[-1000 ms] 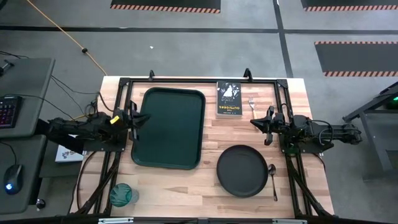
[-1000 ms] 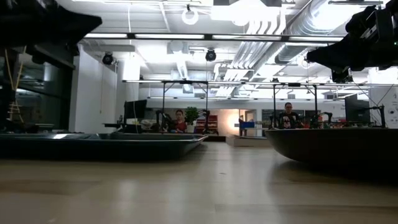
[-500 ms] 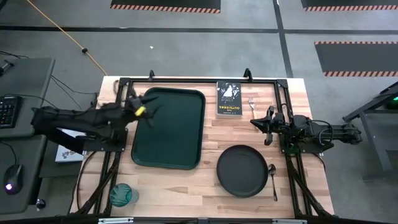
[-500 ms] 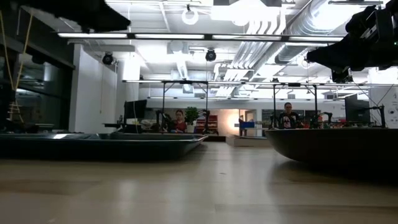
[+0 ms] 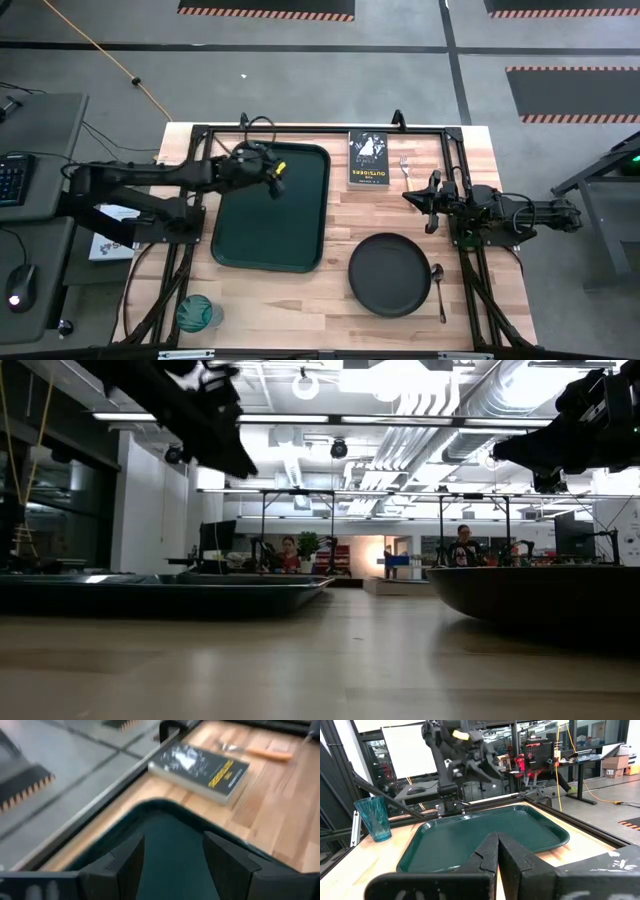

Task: Pick and place plate/cup/fork/spoon on tray
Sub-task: Move the dark green tray to the top left of the table

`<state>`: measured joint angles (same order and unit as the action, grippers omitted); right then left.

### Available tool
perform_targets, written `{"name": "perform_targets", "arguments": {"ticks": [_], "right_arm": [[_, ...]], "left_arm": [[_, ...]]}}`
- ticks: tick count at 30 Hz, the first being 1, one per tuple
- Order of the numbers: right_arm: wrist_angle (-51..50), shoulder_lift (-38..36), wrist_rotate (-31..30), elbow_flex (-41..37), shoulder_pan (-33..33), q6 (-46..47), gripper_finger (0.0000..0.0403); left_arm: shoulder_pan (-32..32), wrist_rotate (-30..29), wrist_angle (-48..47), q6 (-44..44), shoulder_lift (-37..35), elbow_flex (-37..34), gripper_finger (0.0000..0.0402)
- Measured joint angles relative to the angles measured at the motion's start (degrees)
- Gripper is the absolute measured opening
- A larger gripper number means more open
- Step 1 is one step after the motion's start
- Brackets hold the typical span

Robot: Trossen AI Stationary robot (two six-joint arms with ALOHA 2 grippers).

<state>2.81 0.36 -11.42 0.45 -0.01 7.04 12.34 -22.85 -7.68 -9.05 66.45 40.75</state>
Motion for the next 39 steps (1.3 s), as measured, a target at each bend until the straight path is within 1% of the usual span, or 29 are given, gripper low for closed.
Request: {"name": "perform_targets", "arguments": {"ticks": [3,10,13,15,17,20,22,23,26,28,31,36,39], "right_arm": [[0.0,0.0,0.0,0.01,0.02,-0.01,0.0],[0.0,0.0,0.02,0.02,0.02,-0.02,0.0],[0.0,0.0,0.02,0.01,0.01,0.0,0.0],[0.0,0.0,0.0,0.02,0.0,0.0,0.0],[0.0,0.0,0.01,0.01,0.02,-0.01,0.0],[0.0,0.0,0.0,0.0,0.01,0.0,0.0],[0.0,0.0,0.0,0.01,0.01,-0.02,0.0],[-0.01,0.0,0.01,0.01,0.02,-0.01,0.0],[0.0,0.0,0.02,0.01,0.0,-0.02,0.0],[0.0,0.0,0.02,0.02,0.0,-0.01,0.0],[0.0,0.0,0.02,0.0,0.02,-0.01,0.0],[0.0,0.0,0.02,0.02,0.02,0.0,0.0],[-0.01,0.0,0.02,0.02,0.01,0.0,0.0]], "left_arm": [[1.2,0.79,0.1,-2.77,3.2,0.0,0.0191],[2.94,0.73,-0.09,-6.27,10.85,0.0,0.019],[4.12,0.2,1.66,-7.31,14.26,-0.02,0.0181],[5.25,-0.35,3.33,-7.34,16.63,-0.04,0.0164],[6.58,-0.27,6.55,-7.35,19.38,-0.04,0.0137],[8.3,0.82,9.16,-7.32,23.64,-0.03,0.0077],[9.13,3.65,8.9,-6.86,26.27,-0.04,0.0028],[9.37,5.93,8.82,-6.75,27.38,-0.04,0.0014],[8.61,14.52,8.43,-6.48,28.75,-0.07,0.001],[6.72,16.69,8.26,-6.3,28.5,-0.07,0.0003],[3.7,17.61,4.45,-5.25,26.96,0.73,0.0001],[-0.77,20.91,-12.8,-3.66,26.2,5.34,0.0],[-2.63,19.62,-19.79,-2.33,26.19,8.15,0.0]]}}
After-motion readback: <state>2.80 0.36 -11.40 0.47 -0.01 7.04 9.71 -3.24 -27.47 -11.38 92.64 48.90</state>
